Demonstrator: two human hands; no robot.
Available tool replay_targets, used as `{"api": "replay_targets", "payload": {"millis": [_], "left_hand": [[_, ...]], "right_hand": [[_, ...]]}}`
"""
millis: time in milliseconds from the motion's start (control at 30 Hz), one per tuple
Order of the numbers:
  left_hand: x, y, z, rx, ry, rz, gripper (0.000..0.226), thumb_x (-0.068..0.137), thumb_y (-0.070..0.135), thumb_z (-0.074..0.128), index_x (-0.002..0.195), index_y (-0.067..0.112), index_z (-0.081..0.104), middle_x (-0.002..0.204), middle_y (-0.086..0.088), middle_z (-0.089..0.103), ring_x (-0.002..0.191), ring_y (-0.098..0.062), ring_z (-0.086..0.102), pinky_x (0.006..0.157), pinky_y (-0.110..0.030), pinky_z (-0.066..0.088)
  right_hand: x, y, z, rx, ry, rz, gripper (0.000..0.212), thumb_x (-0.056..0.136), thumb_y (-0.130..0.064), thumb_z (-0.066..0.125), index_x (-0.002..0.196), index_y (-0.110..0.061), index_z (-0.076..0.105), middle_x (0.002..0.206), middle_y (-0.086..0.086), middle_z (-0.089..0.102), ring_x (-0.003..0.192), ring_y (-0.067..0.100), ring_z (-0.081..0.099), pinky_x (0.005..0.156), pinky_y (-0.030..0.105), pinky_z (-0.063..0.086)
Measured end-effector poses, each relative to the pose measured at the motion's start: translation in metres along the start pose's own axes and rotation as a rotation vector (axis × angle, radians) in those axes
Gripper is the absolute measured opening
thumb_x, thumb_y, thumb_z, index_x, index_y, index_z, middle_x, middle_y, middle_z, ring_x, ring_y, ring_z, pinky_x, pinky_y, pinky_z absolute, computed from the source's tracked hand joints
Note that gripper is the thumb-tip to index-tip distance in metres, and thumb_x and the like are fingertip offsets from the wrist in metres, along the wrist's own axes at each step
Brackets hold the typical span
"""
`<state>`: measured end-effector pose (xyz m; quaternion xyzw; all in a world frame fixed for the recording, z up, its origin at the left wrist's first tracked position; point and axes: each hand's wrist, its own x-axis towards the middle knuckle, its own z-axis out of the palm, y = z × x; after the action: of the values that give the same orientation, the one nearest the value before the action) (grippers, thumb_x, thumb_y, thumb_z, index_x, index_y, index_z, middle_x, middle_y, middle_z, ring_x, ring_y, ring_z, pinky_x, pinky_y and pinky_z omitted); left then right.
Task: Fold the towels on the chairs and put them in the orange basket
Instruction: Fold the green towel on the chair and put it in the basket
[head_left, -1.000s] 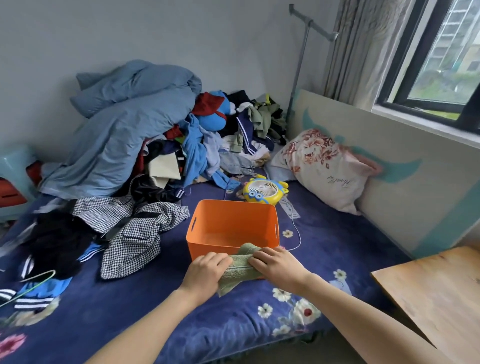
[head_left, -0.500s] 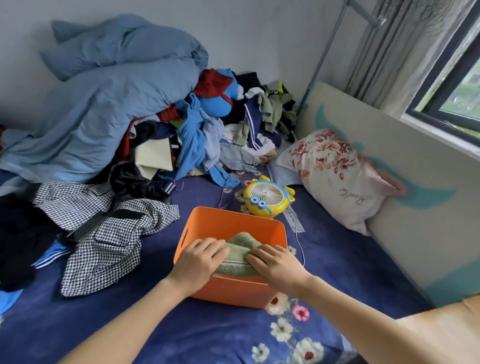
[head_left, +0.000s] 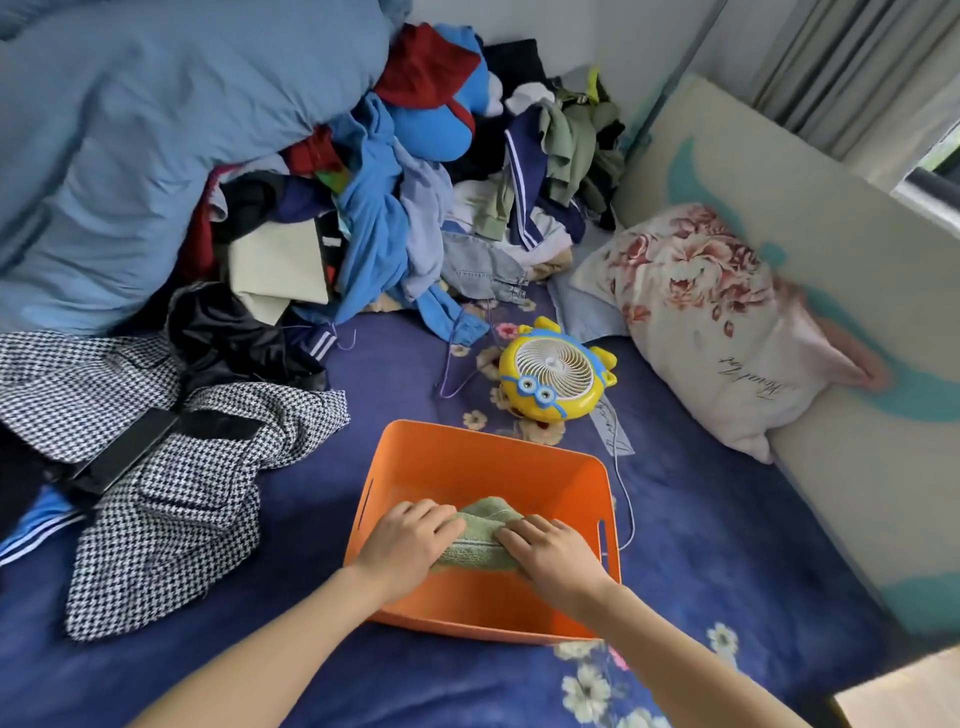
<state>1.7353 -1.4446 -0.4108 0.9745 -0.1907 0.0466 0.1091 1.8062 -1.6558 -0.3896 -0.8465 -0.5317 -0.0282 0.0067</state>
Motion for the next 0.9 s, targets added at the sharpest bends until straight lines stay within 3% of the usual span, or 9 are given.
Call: {"api": "replay_targets", "payload": {"millis": [133,267,367,433,500,567,633,700,900], "left_hand": [[0.008,-0.016,0.022,0.016,-0.154,-0.029,0.061,0.032,0.006,0.083,0.089,0.021,0.068,0.089,0.006,0.07,0.075,-0.013,0.068,0.059,-0.02,0.054],[0.037,-0.03,0.032,0.139,-0.211,-0.017,0.049,0.04,0.004,0.075,0.085,0.022,0.07,0.087,0.007,0.07,0.072,-0.014,0.065,0.061,-0.021,0.052],[0.054,-0.039,0.039,0.18,-0.253,-0.039,0.038,0.047,0.005,0.06,0.08,0.023,0.069,0.085,0.008,0.07,0.073,-0.015,0.065,0.064,-0.023,0.053],[0.053,-0.048,0.062,0.188,-0.361,-0.072,0.041,0.041,0.008,0.07,0.078,0.024,0.07,0.084,0.007,0.07,0.076,-0.016,0.066,0.067,-0.024,0.052],[0.045,-0.05,0.083,0.177,-0.554,-0.175,0.051,0.039,0.015,0.08,0.089,0.023,0.07,0.094,0.001,0.07,0.088,-0.02,0.066,0.078,-0.03,0.048],[0.033,-0.056,0.112,0.144,-0.708,-0.331,0.06,0.069,0.013,0.07,0.126,0.018,0.052,0.133,-0.016,0.049,0.124,-0.031,0.045,0.1,-0.043,0.033],[0.021,-0.06,0.141,0.128,-0.904,-0.409,0.061,0.087,0.008,0.05,0.142,0.016,0.027,0.15,-0.02,0.022,0.138,-0.037,0.021,0.109,-0.047,0.021],[0.014,-0.057,0.159,0.079,-1.034,-0.452,0.056,0.09,0.013,0.045,0.143,0.015,0.026,0.151,-0.02,0.019,0.138,-0.036,0.019,0.109,-0.046,0.022],[0.005,-0.05,0.184,-0.047,-1.212,-0.537,0.056,0.093,0.019,0.039,0.146,0.015,0.021,0.155,-0.019,0.007,0.141,-0.036,0.014,0.11,-0.044,0.023]], "right_hand": [[0.009,0.005,0.034,0.025,-0.089,0.056,0.045,0.055,-0.03,0.082,0.096,-0.027,0.064,0.084,-0.012,0.068,0.069,0.009,0.064,0.05,0.017,0.048],[0.018,0.02,0.056,0.085,-0.065,0.144,0.037,0.059,-0.025,0.08,0.093,-0.023,0.066,0.084,-0.008,0.069,0.067,0.013,0.065,0.049,0.018,0.048],[0.025,0.029,0.076,0.121,-0.054,0.172,0.028,0.069,-0.019,0.061,0.097,-0.018,0.064,0.089,-0.003,0.07,0.074,0.016,0.067,0.055,0.019,0.05],[0.031,0.031,0.102,0.21,-0.128,0.184,0.034,0.071,-0.018,0.051,0.103,-0.017,0.06,0.094,0.0,0.069,0.08,0.018,0.068,0.06,0.02,0.051],[0.037,0.026,0.128,0.3,-0.328,0.221,0.049,0.068,-0.019,0.062,0.117,-0.019,0.053,0.107,0.002,0.067,0.094,0.019,0.066,0.071,0.021,0.053],[0.045,0.021,0.161,0.38,-0.567,0.265,0.061,0.083,-0.023,0.061,0.139,-0.021,0.036,0.14,0.009,0.044,0.126,0.027,0.045,0.099,0.032,0.043],[0.053,0.013,0.189,0.48,-0.771,0.328,0.057,0.095,-0.036,0.045,0.147,-0.028,0.022,0.157,0.007,0.01,0.141,0.031,0.017,0.113,0.042,0.023],[0.058,0.006,0.208,0.533,-0.854,0.411,0.056,0.097,-0.039,0.041,0.147,-0.031,0.019,0.158,0.008,-0.002,0.142,0.036,0.009,0.114,0.045,0.019],[0.055,-0.003,0.232,0.594,-0.925,0.502,0.058,0.097,-0.022,0.042,0.148,-0.031,0.017,0.157,0.007,-0.016,0.141,0.043,0.009,0.114,0.049,0.018]]}}
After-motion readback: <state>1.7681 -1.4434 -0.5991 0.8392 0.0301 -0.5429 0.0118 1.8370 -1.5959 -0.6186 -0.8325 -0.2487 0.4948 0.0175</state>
